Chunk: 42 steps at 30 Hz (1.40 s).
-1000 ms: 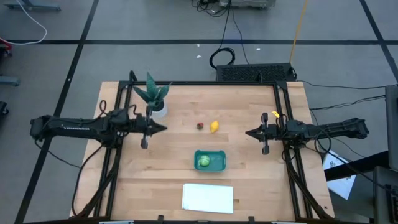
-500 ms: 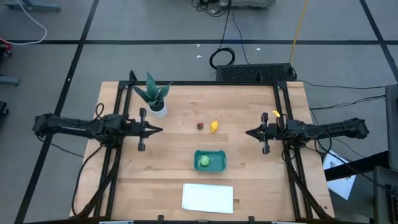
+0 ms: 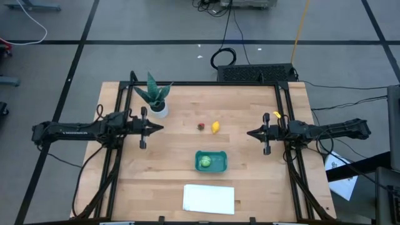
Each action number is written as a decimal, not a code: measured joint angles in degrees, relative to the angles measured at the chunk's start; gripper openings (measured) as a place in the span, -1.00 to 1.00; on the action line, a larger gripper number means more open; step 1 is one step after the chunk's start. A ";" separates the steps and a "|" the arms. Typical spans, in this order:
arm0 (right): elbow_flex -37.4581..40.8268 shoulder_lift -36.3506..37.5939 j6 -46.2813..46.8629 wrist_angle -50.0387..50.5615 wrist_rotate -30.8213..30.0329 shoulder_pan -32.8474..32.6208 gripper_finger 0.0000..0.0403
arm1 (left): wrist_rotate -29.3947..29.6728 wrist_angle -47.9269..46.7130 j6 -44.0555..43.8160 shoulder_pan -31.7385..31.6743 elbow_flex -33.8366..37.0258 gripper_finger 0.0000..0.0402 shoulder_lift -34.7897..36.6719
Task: Pick and placing Produce into tupperware
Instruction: Put the lemon into the blue bin
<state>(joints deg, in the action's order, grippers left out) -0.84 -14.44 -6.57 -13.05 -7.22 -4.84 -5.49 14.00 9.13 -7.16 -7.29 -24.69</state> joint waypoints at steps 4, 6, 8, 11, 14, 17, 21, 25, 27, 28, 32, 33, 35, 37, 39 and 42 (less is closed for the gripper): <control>0.00 0.00 -2.53 0.01 -0.18 0.00 -1.00 | -0.07 -0.02 -0.67 -0.06 0.00 -0.91 -0.02; 0.00 0.00 -2.78 -0.03 -0.24 0.02 -1.00 | -0.07 -0.06 -0.59 -0.06 0.00 -0.89 -0.02; 0.00 0.00 -2.71 -0.52 -0.53 0.22 -1.00 | -0.05 -0.35 -0.51 -0.06 0.00 -0.88 -0.02; -0.09 0.02 1.89 -1.98 -3.95 1.55 -1.00 | 1.12 -0.37 -0.45 -0.06 0.00 -0.87 -0.02; -1.57 -0.24 5.27 -0.80 -4.46 4.49 -1.00 | 2.33 -0.37 0.70 -0.06 0.00 -0.87 -0.02; -4.28 -2.54 7.97 5.35 -2.21 8.11 -1.00 | 3.63 -0.39 2.40 -0.06 0.00 -0.87 -0.02; -11.09 -7.94 10.52 9.28 1.88 12.73 -1.00 | 4.64 -0.41 4.22 -0.06 0.00 -0.87 -0.04; -17.88 -16.30 11.33 12.98 8.67 17.33 -1.00 | 5.57 -0.41 6.07 -0.06 0.00 -0.87 -0.04; -22.11 -20.94 11.36 13.01 13.36 19.51 -1.00 | 5.79 -0.34 6.20 -0.06 0.00 -0.87 -0.04; -24.28 -23.46 11.42 13.80 15.45 20.55 -1.00 | 5.79 -0.28 6.22 -0.06 0.00 -0.87 -0.04; -31.80 -34.37 9.42 15.06 25.95 23.60 -1.00 | 5.76 -0.13 6.20 -0.06 0.00 -0.87 -0.04; -33.65 -36.68 8.45 14.70 27.33 24.05 -1.00 | 5.76 -0.13 6.20 -0.06 0.00 -0.87 -0.04; -37.08 -41.06 6.23 12.37 28.20 24.64 -1.00 | 5.74 -0.11 6.20 -0.05 0.00 -0.87 -0.04; -39.57 -44.96 4.03 11.40 28.22 25.43 -1.00 | 5.74 -0.10 6.20 -0.06 0.00 -0.87 -0.04; -42.55 -48.56 2.55 11.87 28.39 26.56 -1.00 | 5.74 -0.08 6.18 -0.06 0.00 -0.87 -0.04; -48.74 -53.19 0.66 15.40 28.59 28.64 -1.00 | 5.72 -0.08 6.18 -0.06 0.00 -0.87 -0.04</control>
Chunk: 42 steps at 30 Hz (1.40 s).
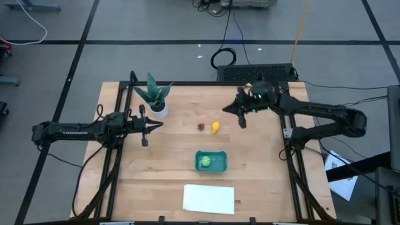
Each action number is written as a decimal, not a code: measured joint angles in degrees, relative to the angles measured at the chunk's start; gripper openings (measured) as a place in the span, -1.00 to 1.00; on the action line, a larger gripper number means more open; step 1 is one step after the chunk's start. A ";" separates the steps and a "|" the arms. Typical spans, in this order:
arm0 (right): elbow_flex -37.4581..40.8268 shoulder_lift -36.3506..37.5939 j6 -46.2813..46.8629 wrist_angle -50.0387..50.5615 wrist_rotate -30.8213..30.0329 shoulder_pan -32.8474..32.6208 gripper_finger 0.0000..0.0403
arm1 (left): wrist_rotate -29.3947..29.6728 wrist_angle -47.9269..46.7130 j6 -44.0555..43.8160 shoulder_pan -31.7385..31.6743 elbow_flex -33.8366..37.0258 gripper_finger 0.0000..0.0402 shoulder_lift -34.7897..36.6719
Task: Pick and placing Produce into tupperware
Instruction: Put the lemon into the blue bin
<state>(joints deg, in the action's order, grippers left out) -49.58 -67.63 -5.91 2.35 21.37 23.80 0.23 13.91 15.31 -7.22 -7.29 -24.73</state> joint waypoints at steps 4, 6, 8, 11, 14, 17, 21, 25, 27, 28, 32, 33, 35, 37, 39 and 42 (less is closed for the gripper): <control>-10.04 -7.60 -4.67 11.14 1.91 2.48 -1.00 | -0.02 0.00 -0.02 0.00 0.00 -0.87 0.00; -15.43 -11.31 -7.47 16.89 2.96 3.40 -1.00 | -0.02 0.00 -0.04 0.00 0.00 -0.87 0.00; -20.57 -15.08 -10.18 21.65 3.17 4.05 -1.00 | -0.04 -0.07 -0.02 0.00 0.00 -0.87 0.00; -27.23 -20.84 -15.14 29.29 4.48 4.88 -1.00 | -0.07 -0.15 0.27 0.00 0.00 -0.87 0.00; -33.18 -26.12 -21.74 37.68 6.78 5.20 -1.00 | -0.09 -0.26 0.45 0.00 0.00 -0.87 0.00; -37.05 -30.64 -27.65 45.93 7.37 5.11 -1.00 | -0.13 -0.29 0.50 0.00 0.00 -0.87 0.00; -37.81 -33.99 -35.24 51.42 7.01 4.95 -1.00 | -0.13 -0.35 0.52 0.00 0.00 -0.87 0.00; -37.86 -34.81 -46.60 54.27 6.92 5.00 -1.00 | -0.15 -0.39 0.88 0.00 0.00 -0.87 0.00; -37.88 -34.74 -48.41 52.91 6.92 4.84 -1.00 | -0.15 -0.48 0.96 0.00 0.00 -0.87 0.00; -37.90 -34.74 -49.60 52.32 6.90 4.69 -1.00 | -0.15 -0.58 0.96 0.00 0.00 -0.87 0.00; -37.90 -34.55 -58.63 52.00 1.84 3.60 -1.00 | -0.15 -1.21 1.37 0.00 0.00 -0.87 0.00; -37.90 -34.52 -60.19 51.50 -0.87 3.16 -1.00 | -0.15 -1.44 1.55 0.00 0.00 -0.87 0.00; -37.90 -34.52 -61.21 49.98 -5.03 2.21 -1.00 | -0.13 -1.94 1.53 0.00 0.02 -0.87 0.00; -37.90 -34.54 -61.19 48.17 -6.26 1.46 -0.98 | -0.15 -2.22 1.53 0.00 0.02 -0.87 0.00; -37.90 -34.52 -62.58 47.09 -6.28 0.83 -0.92 | -0.15 -2.21 1.53 0.00 0.02 -0.87 0.00; -37.90 -34.52 -67.02 47.12 -6.34 -0.05 -0.75 | -0.15 -2.21 1.57 0.00 0.02 -0.87 0.00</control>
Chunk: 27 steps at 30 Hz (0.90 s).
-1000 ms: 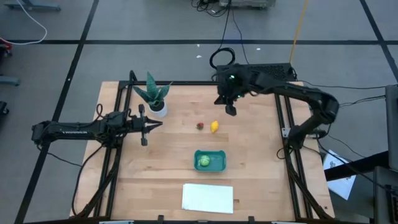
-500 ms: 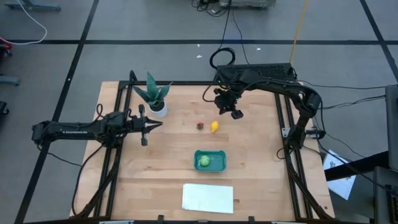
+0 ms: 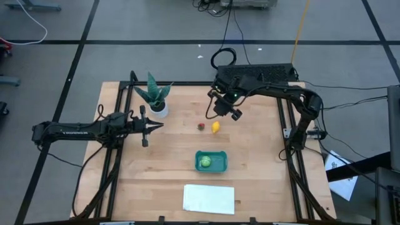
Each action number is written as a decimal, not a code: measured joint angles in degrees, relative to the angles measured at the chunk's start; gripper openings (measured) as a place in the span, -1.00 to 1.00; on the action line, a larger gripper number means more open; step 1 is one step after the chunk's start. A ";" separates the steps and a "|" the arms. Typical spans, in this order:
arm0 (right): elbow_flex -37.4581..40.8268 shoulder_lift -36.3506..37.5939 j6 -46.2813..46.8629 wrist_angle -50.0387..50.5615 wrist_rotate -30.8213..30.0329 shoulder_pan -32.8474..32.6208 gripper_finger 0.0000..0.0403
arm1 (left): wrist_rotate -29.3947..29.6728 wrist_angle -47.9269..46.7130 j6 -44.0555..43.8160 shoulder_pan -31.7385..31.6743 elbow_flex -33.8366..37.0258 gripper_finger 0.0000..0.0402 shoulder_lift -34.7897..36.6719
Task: Pick and placing Produce into tupperware
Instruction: Put the lemon into the blue bin
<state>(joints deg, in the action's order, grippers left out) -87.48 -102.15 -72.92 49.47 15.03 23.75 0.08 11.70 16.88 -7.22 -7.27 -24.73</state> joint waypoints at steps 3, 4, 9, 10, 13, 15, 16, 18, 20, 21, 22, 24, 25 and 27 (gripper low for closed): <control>0.57 0.00 -3.20 -0.31 0.00 -0.99 -0.51 | 0.01 0.00 0.50 0.00 -0.01 -0.87 0.00; 0.85 0.00 -4.16 -0.21 0.00 -1.26 -0.41 | 0.02 0.00 0.61 0.00 -0.01 -0.87 0.00; 3.08 0.00 -9.73 -0.67 -0.13 -2.19 0.09 | 0.00 0.02 0.63 0.00 0.00 -0.87 0.00; 3.87 0.00 -11.07 -1.19 -0.49 -2.46 0.18 | 0.02 0.02 0.64 0.00 0.00 -0.87 0.00; 6.46 0.00 -15.33 -4.79 -3.69 -3.46 0.41 | 0.01 0.02 0.66 0.00 0.00 -0.87 0.00; 8.52 -0.01 -16.74 -8.11 -5.29 -4.13 0.50 | 0.01 0.03 0.66 0.00 0.00 -0.87 0.00; 9.69 -0.02 -16.64 -10.35 -5.77 -4.40 0.53 | 0.02 0.02 0.66 0.00 0.00 -0.87 0.00; 12.00 -0.02 -14.89 -15.10 -5.84 -4.70 0.57 | 0.00 0.02 0.68 0.00 -0.02 -0.87 0.00; 14.02 -0.02 -12.49 -18.62 -5.86 -5.01 0.57 | 0.02 0.02 0.70 0.00 0.00 -0.87 0.00; 14.98 -0.02 -11.85 -20.17 -5.90 -5.16 0.58 | 0.02 0.02 0.72 0.00 -0.01 -0.87 0.00; 15.85 -0.02 -11.55 -21.13 -5.91 -5.42 0.58 | 0.02 0.04 0.96 0.00 0.00 -0.87 0.00; 17.05 -0.02 -10.49 -21.27 -5.85 -5.75 0.58 | 0.02 0.02 1.36 0.00 0.00 -0.87 0.00; 17.48 -0.02 -9.29 -21.00 -5.83 -5.92 0.58 | 0.02 0.04 1.49 0.00 0.00 -0.87 0.00; 18.23 -0.02 -7.81 -20.51 -5.81 -5.99 0.58 | 0.02 0.02 1.81 0.00 0.00 -0.87 0.00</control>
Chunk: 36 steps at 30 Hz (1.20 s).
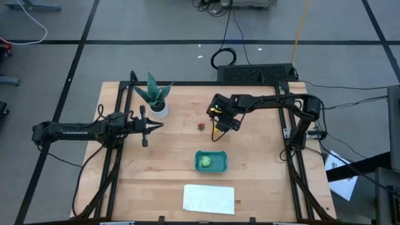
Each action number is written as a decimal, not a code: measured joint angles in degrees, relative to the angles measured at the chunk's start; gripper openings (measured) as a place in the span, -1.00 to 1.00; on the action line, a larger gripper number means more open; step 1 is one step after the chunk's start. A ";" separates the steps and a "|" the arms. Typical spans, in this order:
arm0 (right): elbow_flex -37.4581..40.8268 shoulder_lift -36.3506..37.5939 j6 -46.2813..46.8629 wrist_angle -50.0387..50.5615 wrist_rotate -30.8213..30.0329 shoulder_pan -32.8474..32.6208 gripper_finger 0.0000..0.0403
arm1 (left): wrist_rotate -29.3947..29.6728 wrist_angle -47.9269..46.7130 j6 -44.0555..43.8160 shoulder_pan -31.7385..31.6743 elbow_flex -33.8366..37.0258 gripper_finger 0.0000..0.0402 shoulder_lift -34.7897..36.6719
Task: Pick and placing Produce into tupperware
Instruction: Put the lemon into the blue bin
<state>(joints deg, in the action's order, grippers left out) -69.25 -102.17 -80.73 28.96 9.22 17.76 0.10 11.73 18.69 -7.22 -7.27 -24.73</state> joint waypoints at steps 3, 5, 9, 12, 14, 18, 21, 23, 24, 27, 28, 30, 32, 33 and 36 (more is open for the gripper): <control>0.73 0.00 -0.43 0.18 -0.06 -0.25 0.58 | 0.00 0.00 0.70 0.00 0.00 -0.87 0.00; 0.74 0.00 -0.77 -0.19 -0.03 -0.32 0.58 | 0.00 -0.02 0.73 0.00 0.00 -0.87 0.00; 0.74 0.00 -0.94 -0.92 0.00 -0.26 0.57 | 0.00 -0.02 0.72 0.00 0.00 -0.87 0.00; 0.72 0.00 -1.59 -1.18 0.01 -0.26 0.56 | 0.00 -0.01 0.71 0.00 0.00 -0.87 0.00; 0.72 -0.40 -1.70 -1.28 0.03 -0.26 0.56 | 0.00 -0.02 0.94 0.00 0.00 -0.87 0.00; 0.74 -0.96 -3.74 -1.35 0.05 -0.26 0.55 | 0.00 -0.07 1.14 0.00 0.00 -0.87 0.00; 0.58 -1.96 -4.31 -3.25 0.02 -0.58 0.55 | -0.02 -0.09 1.14 0.00 -0.01 -0.87 0.00; 0.73 -2.46 -4.46 -2.55 0.04 -0.68 0.55 | -0.02 -0.13 1.12 0.00 0.00 -0.87 0.00; 0.72 -2.86 -4.61 -3.34 0.21 -0.70 0.55 | -0.02 -0.21 1.14 0.00 0.00 -0.87 0.00; 0.66 -3.39 -4.35 -4.03 0.13 -0.64 0.55 | -0.04 -0.51 1.58 0.02 0.00 -0.87 0.00; 0.66 -3.74 -4.35 -4.48 0.16 -0.63 0.55 | -0.04 -0.69 1.62 0.02 0.00 -0.87 0.00; 0.66 -4.19 -4.70 -5.63 0.04 -0.61 0.55 | -0.04 -1.00 1.69 0.02 0.00 -0.87 -0.01; 0.70 -4.20 -5.05 -5.44 0.08 -0.61 0.55 | -0.04 -1.05 1.70 0.02 0.00 -0.87 -0.01; 0.70 -4.48 -5.05 -6.37 0.08 -0.63 0.55 | -0.03 -1.17 1.75 0.02 0.00 -0.87 0.00; 0.66 -5.07 -4.81 -6.88 0.06 -0.63 0.55 | -0.07 -1.22 1.82 0.02 0.00 -0.87 0.00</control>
<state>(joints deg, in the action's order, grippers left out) -68.60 -107.24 -85.54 22.08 9.28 17.12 0.03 10.50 20.51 -7.20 -7.27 -24.73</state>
